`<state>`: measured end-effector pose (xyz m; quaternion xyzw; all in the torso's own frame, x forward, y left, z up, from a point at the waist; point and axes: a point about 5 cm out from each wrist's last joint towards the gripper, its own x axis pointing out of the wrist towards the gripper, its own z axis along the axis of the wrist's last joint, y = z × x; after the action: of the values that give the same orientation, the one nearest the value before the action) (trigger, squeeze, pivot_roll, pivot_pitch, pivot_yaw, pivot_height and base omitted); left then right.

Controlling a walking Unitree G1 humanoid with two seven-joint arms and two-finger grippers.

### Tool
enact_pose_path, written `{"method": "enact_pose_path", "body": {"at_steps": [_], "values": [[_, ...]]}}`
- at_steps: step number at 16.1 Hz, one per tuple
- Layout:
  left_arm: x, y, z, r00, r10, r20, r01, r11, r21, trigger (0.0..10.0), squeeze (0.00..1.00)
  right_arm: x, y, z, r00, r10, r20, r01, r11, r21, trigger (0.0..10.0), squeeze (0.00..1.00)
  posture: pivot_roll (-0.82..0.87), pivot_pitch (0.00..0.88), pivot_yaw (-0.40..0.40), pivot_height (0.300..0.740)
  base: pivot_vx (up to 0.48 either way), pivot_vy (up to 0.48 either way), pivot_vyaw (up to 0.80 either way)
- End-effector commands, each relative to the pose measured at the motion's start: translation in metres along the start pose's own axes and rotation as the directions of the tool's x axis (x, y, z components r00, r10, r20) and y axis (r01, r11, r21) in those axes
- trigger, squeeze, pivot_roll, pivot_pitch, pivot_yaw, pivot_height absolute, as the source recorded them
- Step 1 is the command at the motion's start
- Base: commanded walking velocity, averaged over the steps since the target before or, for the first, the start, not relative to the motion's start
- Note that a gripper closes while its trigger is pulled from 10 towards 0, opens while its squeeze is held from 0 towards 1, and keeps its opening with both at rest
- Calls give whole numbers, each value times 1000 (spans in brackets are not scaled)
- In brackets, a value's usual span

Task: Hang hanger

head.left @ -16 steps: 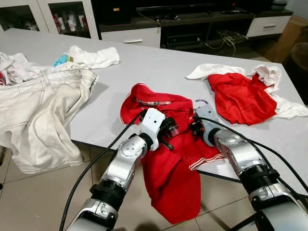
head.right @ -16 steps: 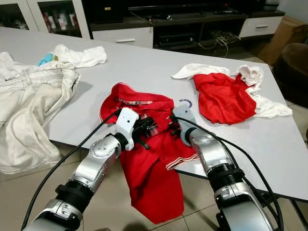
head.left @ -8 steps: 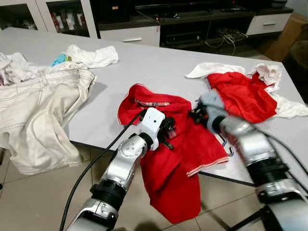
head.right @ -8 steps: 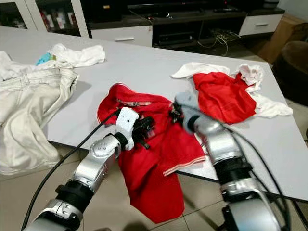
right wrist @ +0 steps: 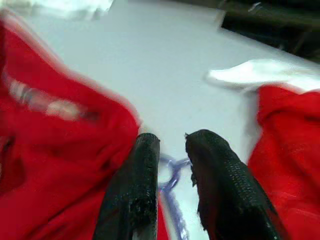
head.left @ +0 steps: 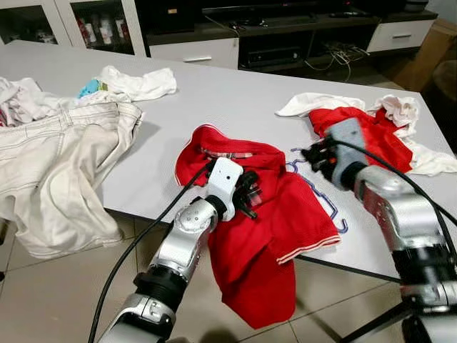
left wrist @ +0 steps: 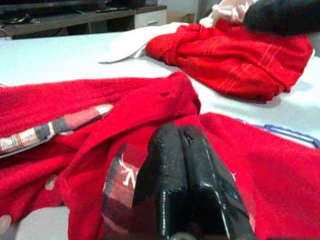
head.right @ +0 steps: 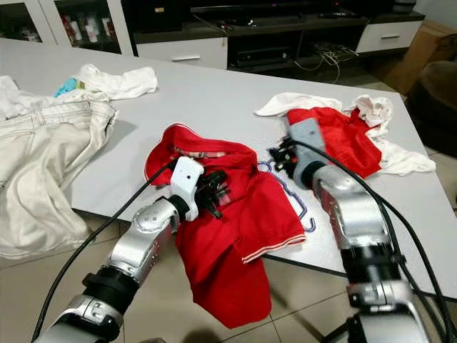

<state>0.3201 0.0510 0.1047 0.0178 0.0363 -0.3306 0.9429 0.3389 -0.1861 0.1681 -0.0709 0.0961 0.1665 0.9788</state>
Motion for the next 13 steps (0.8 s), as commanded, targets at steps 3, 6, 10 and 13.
{"method": "enact_pose_path", "body": {"at_steps": [3, 6, 10, 13], "values": [[-15, 15, 0, 996, 85, 11, -84, 994, -71, 10000, 0, -25, -5, 15, 961, -142, 237, 123, 988, 94, 10000, 0, -103, 0, 24, 740, 0, 0, 0], [-30, 17, -1, 998, 63, -4, -64, 996, -64, 10000, 0, -44, -13, 8, 927, -244, 284, 208, 966, 151, 10000, 0, -103, 0, 26, 740, 0, 0, 0], [-48, 20, 6, 999, -27, -33, 27, 1000, -4, 10000, 0, -67, 0, -12, 938, -205, 280, 185, 978, 98, 10000, 0, -98, 0, 22, 740, 0, 0, 0], [-58, 14, 11, 996, -85, -38, 86, 996, 10, 10000, 0, -87, 17, -28, 946, -178, 272, 163, 984, 76, 10000, 0, -100, 0, 21, 740, 0, 0, 0]]}}
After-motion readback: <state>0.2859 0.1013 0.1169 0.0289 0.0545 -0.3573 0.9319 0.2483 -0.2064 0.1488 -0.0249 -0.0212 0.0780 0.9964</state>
